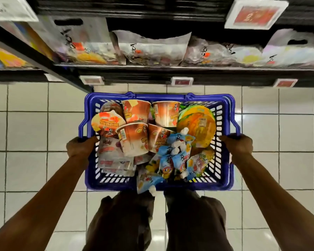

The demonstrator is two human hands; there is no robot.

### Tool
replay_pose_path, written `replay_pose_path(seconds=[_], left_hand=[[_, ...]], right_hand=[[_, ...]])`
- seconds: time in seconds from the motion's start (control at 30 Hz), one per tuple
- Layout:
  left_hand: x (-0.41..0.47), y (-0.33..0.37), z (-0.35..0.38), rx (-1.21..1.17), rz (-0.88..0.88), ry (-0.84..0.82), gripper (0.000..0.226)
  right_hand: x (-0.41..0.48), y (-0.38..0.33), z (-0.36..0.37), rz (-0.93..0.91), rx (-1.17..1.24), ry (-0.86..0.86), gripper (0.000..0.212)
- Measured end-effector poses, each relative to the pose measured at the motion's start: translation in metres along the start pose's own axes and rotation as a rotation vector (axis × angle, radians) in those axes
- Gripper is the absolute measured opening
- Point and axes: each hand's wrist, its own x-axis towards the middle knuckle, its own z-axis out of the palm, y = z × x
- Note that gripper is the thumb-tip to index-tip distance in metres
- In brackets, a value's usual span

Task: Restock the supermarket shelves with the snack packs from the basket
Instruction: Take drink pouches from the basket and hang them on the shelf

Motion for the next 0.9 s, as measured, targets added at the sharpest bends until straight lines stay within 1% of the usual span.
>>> replay_pose_path(seconds=[0.13, 0.23, 0.37, 0.43, 0.47, 0.5, 0.53, 0.57, 0.6, 0.63, 0.67, 0.7, 0.73, 0.77, 0.8, 0.83, 0.9], left_hand=[[0.008, -0.009, 0.007, 0.048, 0.008, -0.007, 0.021], [0.009, -0.010, 0.008, 0.088, 0.049, -0.002, 0.019], [0.005, -0.006, 0.005, 0.180, 0.137, -0.046, 0.017], [-0.001, -0.007, -0.003, 0.243, 0.202, -0.083, 0.027], [-0.007, -0.009, -0.008, 0.300, 0.249, -0.073, 0.037], [-0.014, -0.013, -0.013, 0.389, 0.322, -0.021, 0.048], [-0.022, -0.018, -0.018, 0.475, 0.420, 0.056, 0.058], [-0.035, -0.023, -0.022, 0.515, 0.526, 0.122, 0.061], [-0.049, -0.030, -0.024, 0.505, 0.617, 0.139, 0.057], [-0.065, -0.038, -0.024, 0.473, 0.676, 0.077, 0.050], [-0.081, -0.048, -0.023, 0.450, 0.708, -0.055, 0.046], [-0.095, -0.058, -0.019, 0.448, 0.701, -0.218, 0.048], [-0.106, -0.069, -0.015, 0.476, 0.666, -0.380, 0.052], [-0.115, -0.078, -0.010, 0.541, 0.644, -0.512, 0.057], [-0.119, -0.087, -0.005, 0.620, 0.642, -0.613, 0.062], [-0.121, -0.094, 0.001, 0.690, 0.641, -0.690, 0.067], [-0.116, -0.098, 0.014, 0.796, 0.659, -0.767, 0.072]], right_hand=[[0.006, 0.007, 0.005, -0.014, -0.001, -0.001, 0.030], [0.010, 0.010, 0.005, -0.023, 0.003, -0.011, 0.029], [0.013, 0.009, 0.004, 0.019, -0.009, -0.070, 0.019], [0.009, 0.006, 0.002, 0.033, -0.037, -0.101, 0.024], [0.004, 0.003, 0.001, 0.026, -0.061, -0.108, 0.028], [-0.003, 0.002, -0.001, 0.000, -0.100, -0.099, 0.036], [-0.011, 0.002, -0.002, -0.058, -0.167, -0.069, 0.048], [-0.020, 0.003, -0.005, -0.154, -0.268, -0.017, 0.060], [-0.031, 0.005, -0.008, -0.276, -0.384, 0.034, 0.068], [-0.042, 0.008, -0.010, -0.408, -0.476, 0.061, 0.067], [-0.053, 0.012, -0.012, -0.519, -0.520, 0.034, 0.061], [-0.061, 0.017, -0.012, -0.581, -0.529, -0.041, 0.051], [-0.068, 0.024, -0.012, -0.602, -0.544, -0.135, 0.042], [-0.073, 0.030, -0.009, -0.595, -0.583, -0.221, 0.037], [-0.075, 0.036, -0.006, -0.581, -0.630, -0.284, 0.037], [-0.075, 0.042, -0.003, -0.568, -0.663, -0.328, 0.039], [-0.073, 0.049, 0.003, -0.565, -0.716, -0.380, 0.045]])
